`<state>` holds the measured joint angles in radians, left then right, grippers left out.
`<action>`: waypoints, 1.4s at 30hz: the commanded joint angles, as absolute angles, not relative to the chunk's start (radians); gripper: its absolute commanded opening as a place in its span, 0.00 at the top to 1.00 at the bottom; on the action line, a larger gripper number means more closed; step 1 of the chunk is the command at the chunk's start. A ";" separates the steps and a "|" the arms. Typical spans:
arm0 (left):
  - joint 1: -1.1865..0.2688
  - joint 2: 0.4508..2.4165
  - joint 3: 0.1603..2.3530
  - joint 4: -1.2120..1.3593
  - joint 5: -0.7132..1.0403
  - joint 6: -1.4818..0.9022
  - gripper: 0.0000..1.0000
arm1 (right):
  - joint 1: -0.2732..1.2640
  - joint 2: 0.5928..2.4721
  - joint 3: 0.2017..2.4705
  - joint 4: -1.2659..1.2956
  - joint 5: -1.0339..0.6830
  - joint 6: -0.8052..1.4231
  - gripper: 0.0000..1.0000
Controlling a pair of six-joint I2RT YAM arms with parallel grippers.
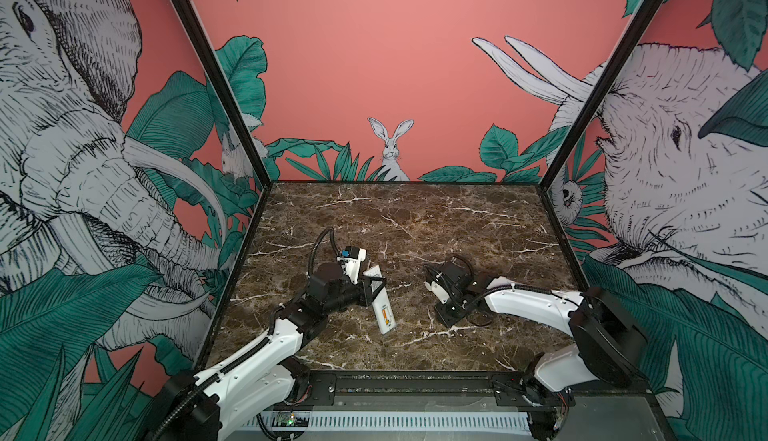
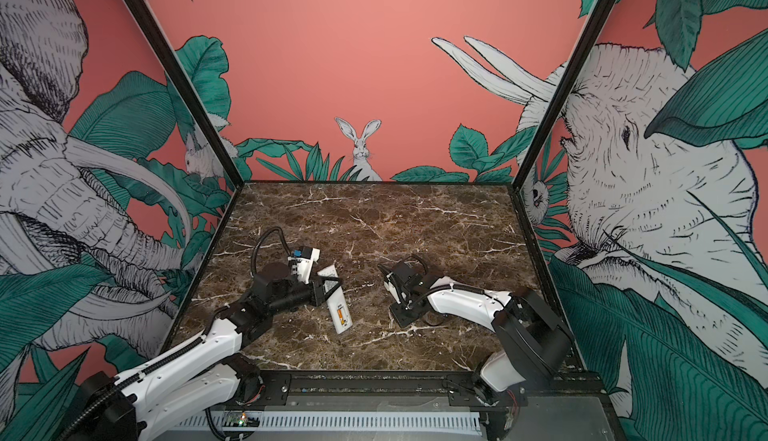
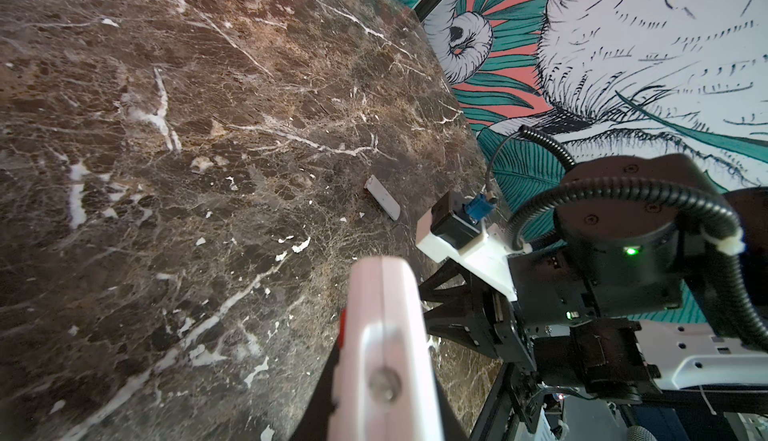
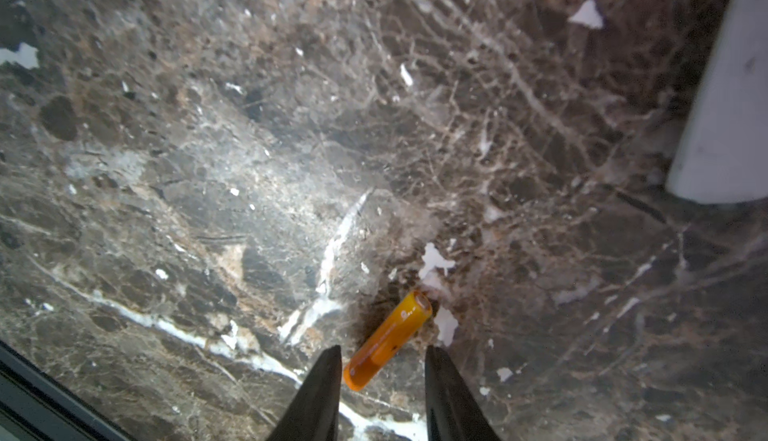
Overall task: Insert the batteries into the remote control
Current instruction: 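Lower the right gripper and close it on the second orange battery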
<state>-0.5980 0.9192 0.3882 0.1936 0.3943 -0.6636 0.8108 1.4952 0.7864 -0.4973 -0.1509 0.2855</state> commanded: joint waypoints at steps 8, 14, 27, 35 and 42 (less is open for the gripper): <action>-0.583 0.923 0.376 0.242 0.368 -0.681 1.00 | 0.808 1.536 0.786 -0.497 -0.148 0.275 0.71; -0.578 0.917 0.370 0.241 0.368 -0.684 1.00 | 0.811 1.557 0.795 -0.502 -0.141 0.265 0.77; -0.574 0.911 0.354 0.261 0.367 -0.704 1.00 | 0.841 1.585 0.838 -0.523 -0.122 0.211 0.94; -0.572 0.924 0.325 0.326 0.350 -0.749 1.00 | 0.904 1.592 0.895 -0.565 -0.048 0.177 0.95; -0.567 0.933 0.308 0.349 0.342 -0.770 1.00 | 0.933 1.643 0.925 -0.581 -0.023 0.167 0.92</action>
